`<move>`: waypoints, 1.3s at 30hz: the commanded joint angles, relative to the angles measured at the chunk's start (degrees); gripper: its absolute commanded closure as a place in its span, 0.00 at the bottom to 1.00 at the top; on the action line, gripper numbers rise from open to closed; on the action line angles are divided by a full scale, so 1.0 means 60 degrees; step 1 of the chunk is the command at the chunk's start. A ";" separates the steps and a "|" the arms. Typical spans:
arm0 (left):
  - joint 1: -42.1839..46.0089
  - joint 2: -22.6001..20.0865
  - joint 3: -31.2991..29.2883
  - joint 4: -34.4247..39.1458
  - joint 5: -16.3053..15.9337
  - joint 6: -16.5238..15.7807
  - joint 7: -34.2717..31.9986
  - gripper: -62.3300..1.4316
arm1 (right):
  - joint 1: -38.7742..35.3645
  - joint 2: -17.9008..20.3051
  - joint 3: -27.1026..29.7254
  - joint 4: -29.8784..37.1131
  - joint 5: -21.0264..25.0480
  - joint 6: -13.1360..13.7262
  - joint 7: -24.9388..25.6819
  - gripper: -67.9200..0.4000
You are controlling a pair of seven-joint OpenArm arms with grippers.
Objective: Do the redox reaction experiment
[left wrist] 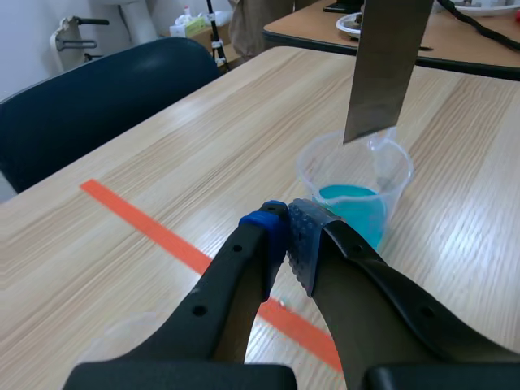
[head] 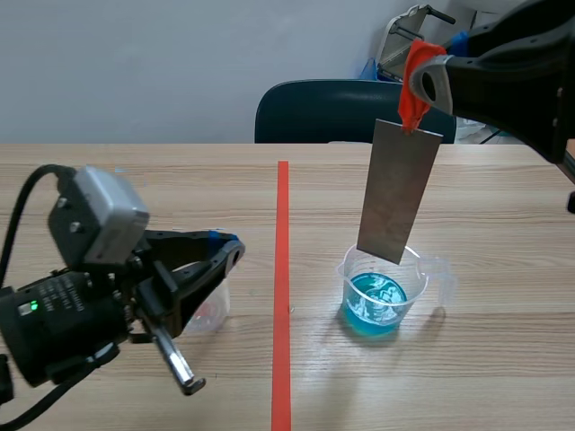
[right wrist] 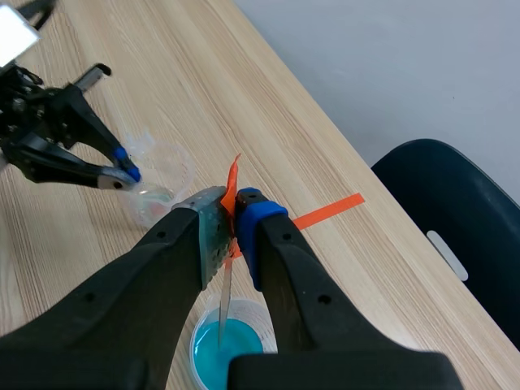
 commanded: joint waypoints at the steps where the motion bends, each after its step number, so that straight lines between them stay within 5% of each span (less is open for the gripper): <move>1: 0.0382 -0.0142 -0.0273 0.0288 -0.0087 0.0022 -0.0262 0.83 | 0.0095 0.0044 0.0135 0.0073 0.0138 0.0066 0.0182 0.99; 6: 0.1708 -0.0492 -0.1443 0.0729 -0.0087 0.0025 -0.1082 0.80 | 0.0095 0.0044 0.0135 0.0073 0.0135 0.0066 0.0182 0.99; 14: 0.3785 -0.0576 -0.3147 0.0831 -0.0047 -0.0331 -0.2641 0.00 | 0.0095 0.0044 0.0135 0.0073 0.0135 0.0066 0.0182 0.99; 24: 0.5515 -0.0678 -0.4783 0.0831 -0.0040 -0.1209 -0.4266 0.00 | 0.0095 0.0044 0.0135 0.0073 0.0135 0.0066 0.0178 0.99; 39: 0.6171 -0.0670 -0.5158 0.0831 0.0390 -0.1202 -0.4273 0.00 | 0.0095 0.0044 0.0135 0.0073 0.0135 0.0066 0.0178 0.99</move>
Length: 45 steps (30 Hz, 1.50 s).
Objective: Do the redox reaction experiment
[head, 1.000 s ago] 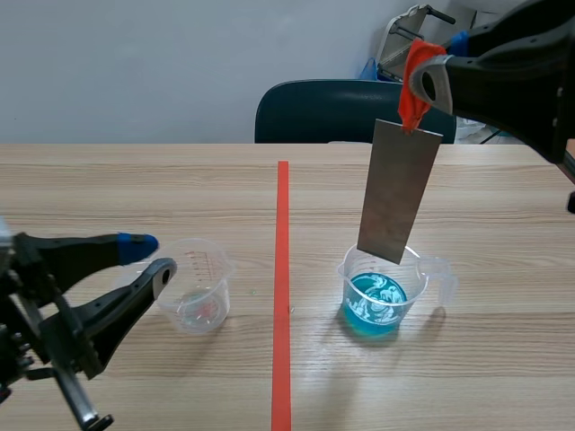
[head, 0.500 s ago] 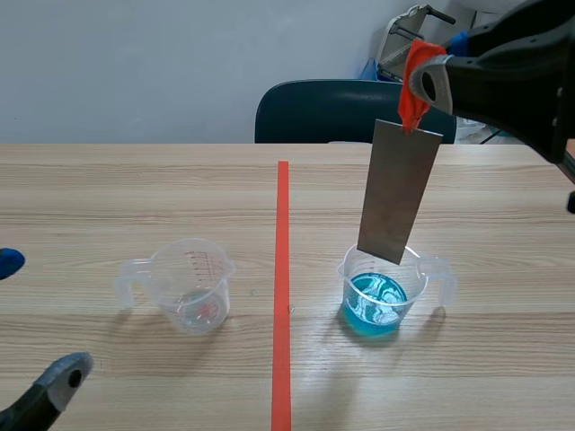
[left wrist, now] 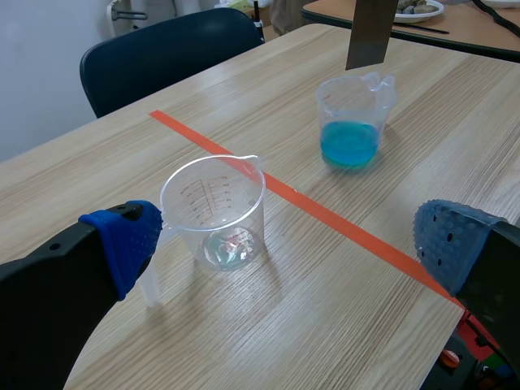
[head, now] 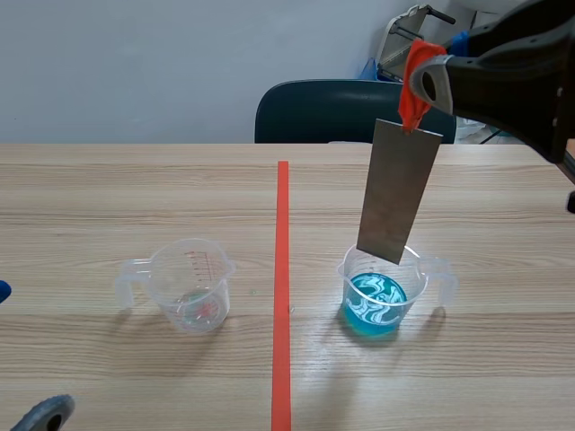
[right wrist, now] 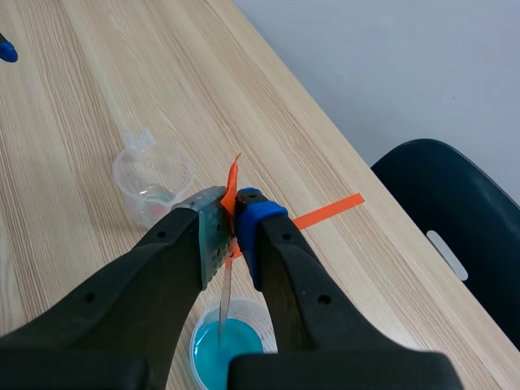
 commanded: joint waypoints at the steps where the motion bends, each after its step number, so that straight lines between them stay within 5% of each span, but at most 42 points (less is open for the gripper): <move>1: 0.0025 0.0004 -0.0011 0.0102 -0.0113 -0.0018 -0.0131 0.00 | 0.0095 0.0044 0.0135 0.0073 0.0135 0.0066 0.0178 0.99; 8: 0.0025 0.0033 -0.0029 0.0073 -0.0251 0.0291 0.0022 0.00 | 0.0113 0.0044 0.0135 0.0073 0.0135 0.0066 0.0175 0.99; 16: 0.0029 0.0029 -0.0029 0.0015 -0.1147 0.0962 0.0765 0.00 | 0.0117 0.0044 0.0135 0.0073 0.0135 0.0066 0.0175 0.99; 45: 0.0022 0.0029 -0.0029 -0.0055 -0.1158 0.1031 0.0951 0.00 | 0.0146 0.0047 0.0124 0.0073 0.0135 0.0066 0.0138 0.99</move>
